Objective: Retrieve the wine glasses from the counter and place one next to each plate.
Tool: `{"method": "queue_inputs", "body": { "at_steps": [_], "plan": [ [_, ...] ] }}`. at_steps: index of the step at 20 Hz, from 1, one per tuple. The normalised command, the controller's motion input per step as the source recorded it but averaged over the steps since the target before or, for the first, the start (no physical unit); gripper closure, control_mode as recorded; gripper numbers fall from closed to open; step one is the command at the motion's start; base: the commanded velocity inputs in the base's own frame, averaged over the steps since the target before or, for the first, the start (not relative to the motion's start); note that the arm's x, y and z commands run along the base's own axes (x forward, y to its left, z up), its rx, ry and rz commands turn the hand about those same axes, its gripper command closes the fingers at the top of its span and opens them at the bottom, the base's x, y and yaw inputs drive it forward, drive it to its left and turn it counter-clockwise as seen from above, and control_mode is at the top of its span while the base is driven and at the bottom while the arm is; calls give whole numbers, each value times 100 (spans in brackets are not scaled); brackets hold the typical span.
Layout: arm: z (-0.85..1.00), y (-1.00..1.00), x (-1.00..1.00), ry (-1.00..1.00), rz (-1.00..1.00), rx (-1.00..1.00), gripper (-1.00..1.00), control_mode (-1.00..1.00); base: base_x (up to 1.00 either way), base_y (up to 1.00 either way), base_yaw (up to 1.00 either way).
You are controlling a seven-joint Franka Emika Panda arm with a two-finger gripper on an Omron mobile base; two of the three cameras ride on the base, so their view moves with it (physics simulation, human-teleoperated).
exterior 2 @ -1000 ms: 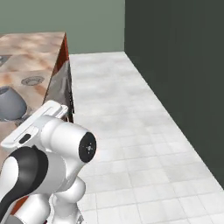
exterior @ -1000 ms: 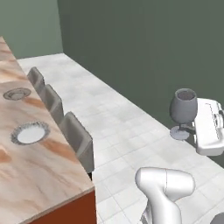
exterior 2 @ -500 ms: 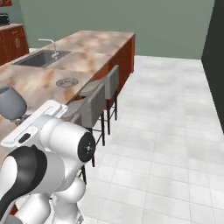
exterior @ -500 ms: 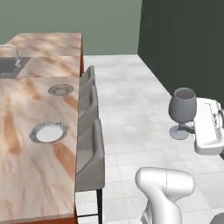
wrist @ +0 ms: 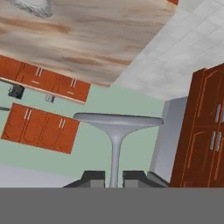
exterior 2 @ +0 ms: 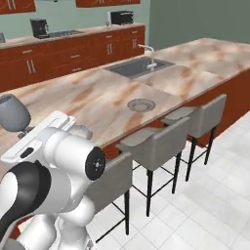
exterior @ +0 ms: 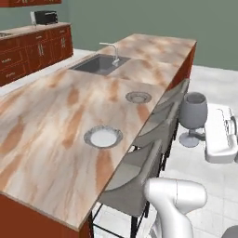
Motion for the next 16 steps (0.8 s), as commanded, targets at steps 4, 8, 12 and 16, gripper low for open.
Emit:
{"method": "queue_inputs", "body": {
  "at_steps": [4,8,12,16],
  "plan": [
    [0,0,0,0,0,0,100,100,51,-47,80],
    [0,0,0,0,0,0,100,100,17,-88,52],
    [0,0,0,0,0,0,100,100,10,-100,14],
    [0,0,0,0,0,0,100,100,69,-95,39]
  ]
}}
